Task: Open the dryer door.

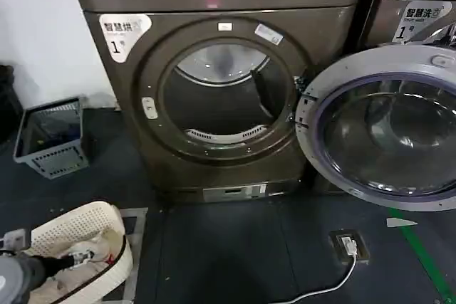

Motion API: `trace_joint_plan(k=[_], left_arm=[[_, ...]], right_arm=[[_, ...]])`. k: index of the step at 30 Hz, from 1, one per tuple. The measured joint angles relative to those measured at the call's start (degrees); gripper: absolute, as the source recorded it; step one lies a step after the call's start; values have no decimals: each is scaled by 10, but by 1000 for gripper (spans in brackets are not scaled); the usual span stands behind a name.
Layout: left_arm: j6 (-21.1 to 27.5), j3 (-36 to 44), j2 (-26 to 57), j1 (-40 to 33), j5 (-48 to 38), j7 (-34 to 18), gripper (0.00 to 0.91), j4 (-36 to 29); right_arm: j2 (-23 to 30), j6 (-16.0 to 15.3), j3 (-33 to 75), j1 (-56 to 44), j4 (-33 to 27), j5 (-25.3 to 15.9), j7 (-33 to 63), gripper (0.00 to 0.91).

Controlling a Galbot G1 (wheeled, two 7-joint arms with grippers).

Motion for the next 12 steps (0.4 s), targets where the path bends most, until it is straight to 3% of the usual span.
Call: trace_joint_plan(k=[12], left_arm=[[0,-9,1,8,0,0,907,0]], right_arm=[[1,1,-4,2,0,-2,-2,907]])
